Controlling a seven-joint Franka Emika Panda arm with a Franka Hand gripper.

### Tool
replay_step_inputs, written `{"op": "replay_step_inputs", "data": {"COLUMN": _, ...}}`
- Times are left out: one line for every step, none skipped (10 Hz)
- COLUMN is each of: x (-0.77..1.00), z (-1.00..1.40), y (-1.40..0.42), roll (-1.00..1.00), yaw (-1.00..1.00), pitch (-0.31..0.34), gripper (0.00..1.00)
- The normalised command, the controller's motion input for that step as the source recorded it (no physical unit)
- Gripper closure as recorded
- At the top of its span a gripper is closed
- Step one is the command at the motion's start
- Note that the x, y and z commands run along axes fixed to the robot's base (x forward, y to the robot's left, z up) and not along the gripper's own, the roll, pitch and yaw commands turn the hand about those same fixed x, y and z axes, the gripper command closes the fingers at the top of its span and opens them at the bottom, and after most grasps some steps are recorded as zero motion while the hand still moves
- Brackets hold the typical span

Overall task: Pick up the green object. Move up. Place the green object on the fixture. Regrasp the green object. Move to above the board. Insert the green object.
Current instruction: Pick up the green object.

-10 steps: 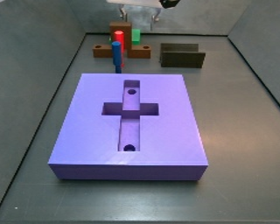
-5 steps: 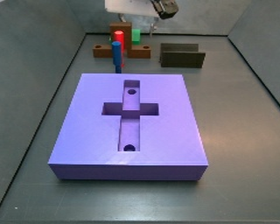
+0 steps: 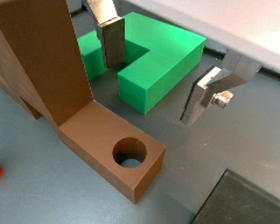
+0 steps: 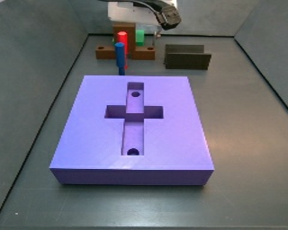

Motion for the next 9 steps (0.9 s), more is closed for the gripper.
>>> {"op": "replay_step_inputs", "data": {"x": 0.02, "z": -0.21, "y": 0.0, "roll": 0.01, "yaw": 0.0, "pitch": -0.037, "gripper": 0.0}}
{"op": "replay_step_inputs", "data": {"x": 0.08, "z": -0.14, "y": 0.0, "roll": 0.03, "yaw": 0.03, "pitch": -0.004, "gripper": 0.0}}
{"op": "replay_step_inputs", "data": {"x": 0.07, "z": -0.14, "y": 0.0, "roll": 0.04, "yaw": 0.1, "pitch": -0.016, "gripper": 0.0}}
{"op": "replay_step_inputs", "data": {"x": 0.05, "z": -0.13, "y": 0.0, "roll": 0.02, "yaw": 0.06, "pitch": -0.01, "gripper": 0.0}}
{"op": "replay_step_inputs", "data": {"x": 0.01, "z": -0.03, "y": 0.0, "roll": 0.01, "yaw": 0.0, "pitch": 0.0, "gripper": 0.0}}
{"op": "replay_step_inputs", "data": {"x": 0.0, "z": 0.0, "y": 0.0, "roll": 0.0, "yaw": 0.0, "pitch": 0.0, "gripper": 0.0}}
{"op": "replay_step_inputs", "data": {"x": 0.0, "z": 0.0, "y": 0.0, "roll": 0.0, "yaw": 0.0, "pitch": 0.0, "gripper": 1.0}}
{"op": "replay_step_inputs", "data": {"x": 0.0, "z": 0.0, "y": 0.0, "roll": 0.0, "yaw": 0.0, "pitch": 0.0, "gripper": 1.0}}
{"op": "replay_step_inputs", "data": {"x": 0.0, "z": 0.0, "y": 0.0, "roll": 0.0, "yaw": 0.0, "pitch": 0.0, "gripper": 1.0}}
